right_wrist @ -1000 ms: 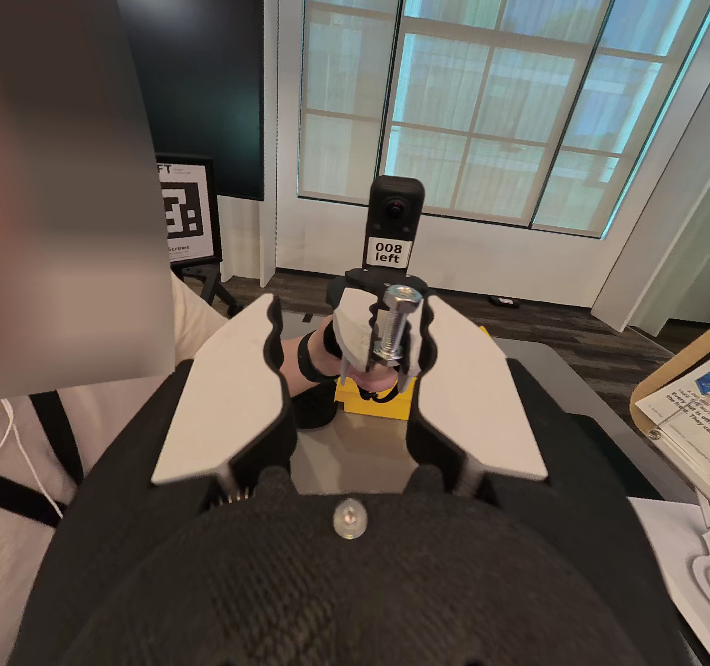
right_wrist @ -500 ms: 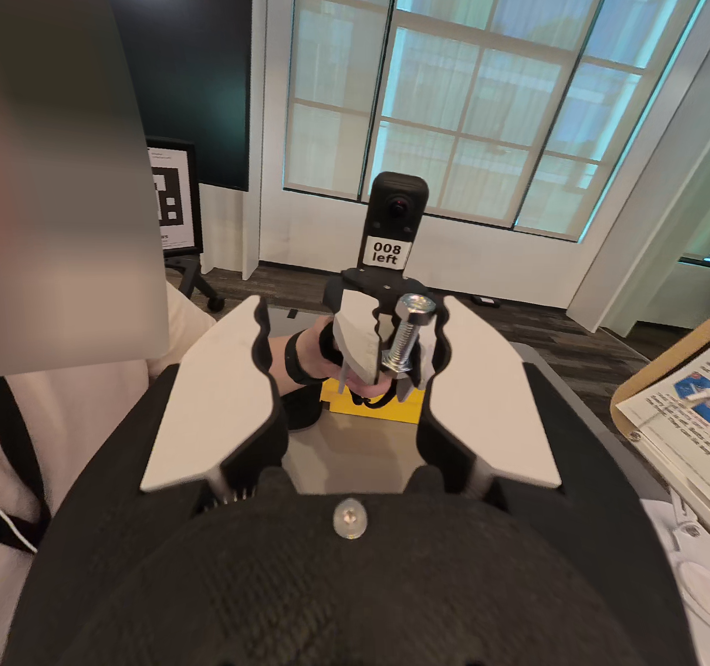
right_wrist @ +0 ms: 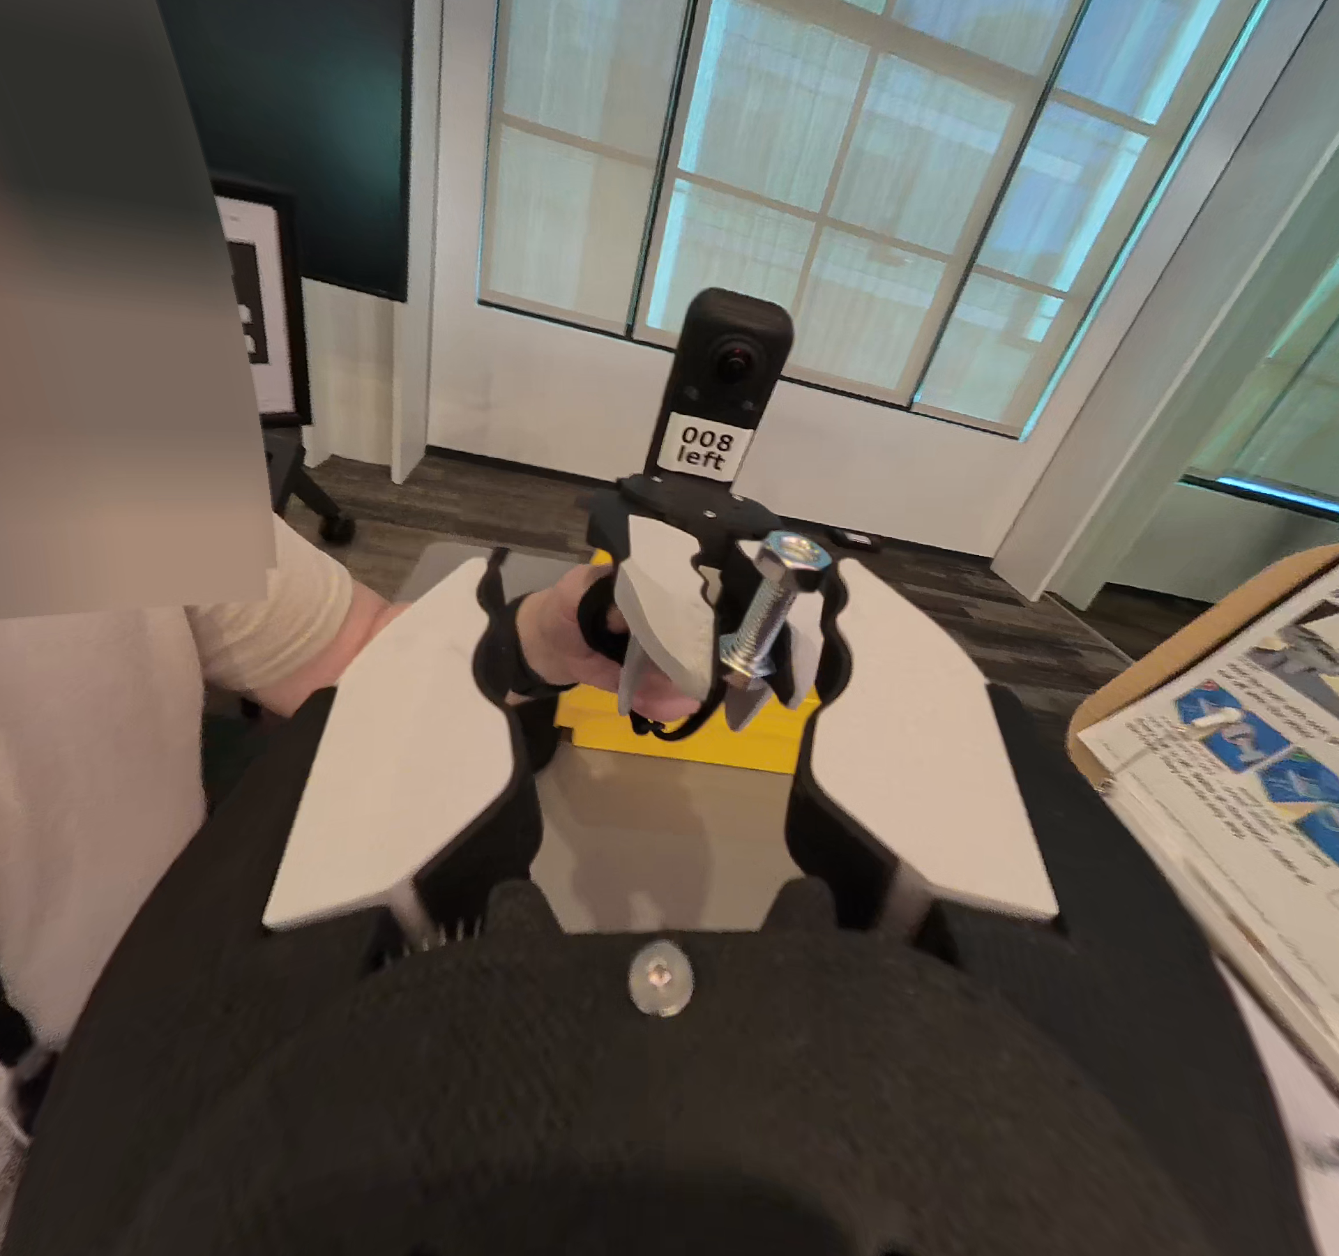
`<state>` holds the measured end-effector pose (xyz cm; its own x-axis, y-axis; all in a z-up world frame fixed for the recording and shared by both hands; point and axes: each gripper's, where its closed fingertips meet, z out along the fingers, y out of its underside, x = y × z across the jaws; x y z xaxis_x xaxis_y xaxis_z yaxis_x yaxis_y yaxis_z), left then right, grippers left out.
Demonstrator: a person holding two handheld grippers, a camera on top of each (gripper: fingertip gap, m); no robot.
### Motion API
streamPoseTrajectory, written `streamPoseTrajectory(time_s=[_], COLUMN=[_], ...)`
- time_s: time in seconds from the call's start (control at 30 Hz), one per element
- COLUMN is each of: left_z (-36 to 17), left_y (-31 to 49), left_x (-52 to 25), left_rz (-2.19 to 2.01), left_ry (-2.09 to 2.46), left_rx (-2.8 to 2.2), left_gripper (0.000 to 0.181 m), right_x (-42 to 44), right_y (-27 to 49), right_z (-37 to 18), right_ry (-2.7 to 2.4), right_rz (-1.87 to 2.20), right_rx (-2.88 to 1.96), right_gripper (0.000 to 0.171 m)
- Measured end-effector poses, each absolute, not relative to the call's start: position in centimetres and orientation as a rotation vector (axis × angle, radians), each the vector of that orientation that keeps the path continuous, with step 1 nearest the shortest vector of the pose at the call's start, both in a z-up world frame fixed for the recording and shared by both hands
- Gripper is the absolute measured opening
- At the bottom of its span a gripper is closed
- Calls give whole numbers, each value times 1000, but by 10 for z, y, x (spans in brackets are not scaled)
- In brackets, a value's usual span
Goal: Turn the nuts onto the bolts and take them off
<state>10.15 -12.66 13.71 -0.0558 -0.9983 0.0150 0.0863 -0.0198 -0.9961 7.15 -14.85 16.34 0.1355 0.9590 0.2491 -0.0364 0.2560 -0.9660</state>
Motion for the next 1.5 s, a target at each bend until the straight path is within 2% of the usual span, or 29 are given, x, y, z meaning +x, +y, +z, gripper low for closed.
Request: streamPoseTrajectory(time_s=[0.13, 0.33, 0.5, 0.57, 0.63, 0.9, 1.13, 1.37, 1.4, 1.5], left_z=[143, 135, 139, 142, 144, 131, 137, 132, 134, 143], left_y=[-122, -134, -129, -124, -123, -130, -124, -127, -126, -121], left_x=[93, 105, 100, 95, 93, 109, 101, 108, 107, 98], left_rz=[-1320, -1313, -1339, -1329, -1335, -1311, -1318, -1299, -1299, -1330], left_ry=[1147, 1213, 1179, 1153, 1144, 1204, 1161, 1177, 1167, 1107], left_rx=[-1116, -1108, -1102, -1106, -1102, -1124, -1126, -1123, -1119, -1100], left_gripper=[18, 18, 18, 18, 18, 18, 18, 18, 18, 18], right_x=[83, 73, 70, 76, 81, 64, 85, 67, 67, 74], right_y=[-152, -141, -148, -152, -154, -144, -147, -142, -142, -146], right_z=[174, 169, 161, 159, 165, 156, 166, 158, 158, 159], right_ry=[-1161, -1109, -1188, -1228, -1202, -1177, -1163, -1152, -1157, -1182], right_rz=[894, 939, 911, 893, 903, 958, 900, 990, 975, 921], right_rx=[-981, -1039, -1058, -1069, -1042, -1089, -1081, -1104, -1107, -1105], right_gripper=[71, 83, 81, 73, 72, 81, 74, 79, 84, 81])
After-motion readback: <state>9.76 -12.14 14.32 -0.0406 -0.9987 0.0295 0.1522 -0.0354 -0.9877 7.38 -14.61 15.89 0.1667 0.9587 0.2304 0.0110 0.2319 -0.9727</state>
